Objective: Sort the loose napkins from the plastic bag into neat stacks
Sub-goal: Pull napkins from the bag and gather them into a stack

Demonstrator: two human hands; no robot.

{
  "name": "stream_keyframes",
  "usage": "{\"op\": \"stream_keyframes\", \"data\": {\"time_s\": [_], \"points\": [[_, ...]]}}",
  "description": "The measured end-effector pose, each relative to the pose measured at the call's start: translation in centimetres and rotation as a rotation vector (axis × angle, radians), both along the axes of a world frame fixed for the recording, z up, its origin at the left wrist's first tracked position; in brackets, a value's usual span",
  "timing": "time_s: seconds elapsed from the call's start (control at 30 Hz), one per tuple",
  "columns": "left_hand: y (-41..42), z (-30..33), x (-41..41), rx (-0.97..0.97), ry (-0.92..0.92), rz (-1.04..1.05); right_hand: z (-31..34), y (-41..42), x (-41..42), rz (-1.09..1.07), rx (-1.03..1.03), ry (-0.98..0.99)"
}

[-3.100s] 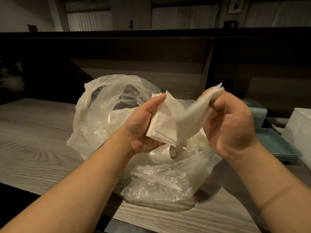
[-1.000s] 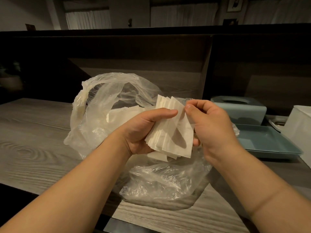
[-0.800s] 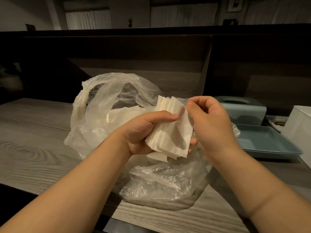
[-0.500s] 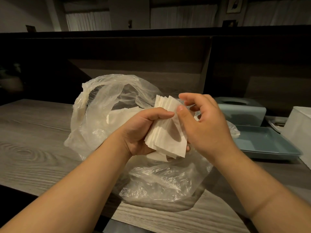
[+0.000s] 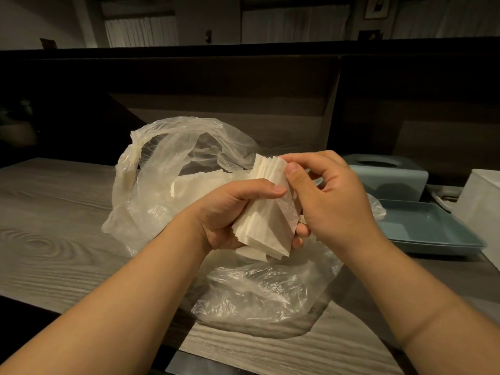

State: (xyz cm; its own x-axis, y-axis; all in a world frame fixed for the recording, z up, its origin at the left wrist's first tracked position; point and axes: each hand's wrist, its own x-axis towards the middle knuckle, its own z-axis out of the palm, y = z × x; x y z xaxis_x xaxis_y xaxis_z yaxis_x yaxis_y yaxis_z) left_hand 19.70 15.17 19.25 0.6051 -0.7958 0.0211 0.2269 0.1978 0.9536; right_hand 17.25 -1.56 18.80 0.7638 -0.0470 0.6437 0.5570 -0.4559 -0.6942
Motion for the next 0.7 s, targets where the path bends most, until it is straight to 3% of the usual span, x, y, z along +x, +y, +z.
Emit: {"op": "stream_keyframes", "data": {"time_s": [0.27, 0.4, 0.5, 0.7], "points": [[0.2, -0.1, 0.3, -0.062, 0.059, 0.033, 0.4, -0.6, -0.6, 0.174, 0.002, 0.075], [0.0, 0.3, 0.3, -0.131, 0.131, 0.17, 0.9, -0.9, -1.5, 0.214, -0.35, 0.103], [-0.2, 0.5, 0.1, -0.145, 0.15, 0.241, 1.0, -0.6, -1.7, 0.121, -0.552, 0.088], [-0.3, 0.4, 0.1, -0.13, 0.134, 0.258, 0.8, -0.3, -1.4, 0.065, -0.645, -0.015]]}}
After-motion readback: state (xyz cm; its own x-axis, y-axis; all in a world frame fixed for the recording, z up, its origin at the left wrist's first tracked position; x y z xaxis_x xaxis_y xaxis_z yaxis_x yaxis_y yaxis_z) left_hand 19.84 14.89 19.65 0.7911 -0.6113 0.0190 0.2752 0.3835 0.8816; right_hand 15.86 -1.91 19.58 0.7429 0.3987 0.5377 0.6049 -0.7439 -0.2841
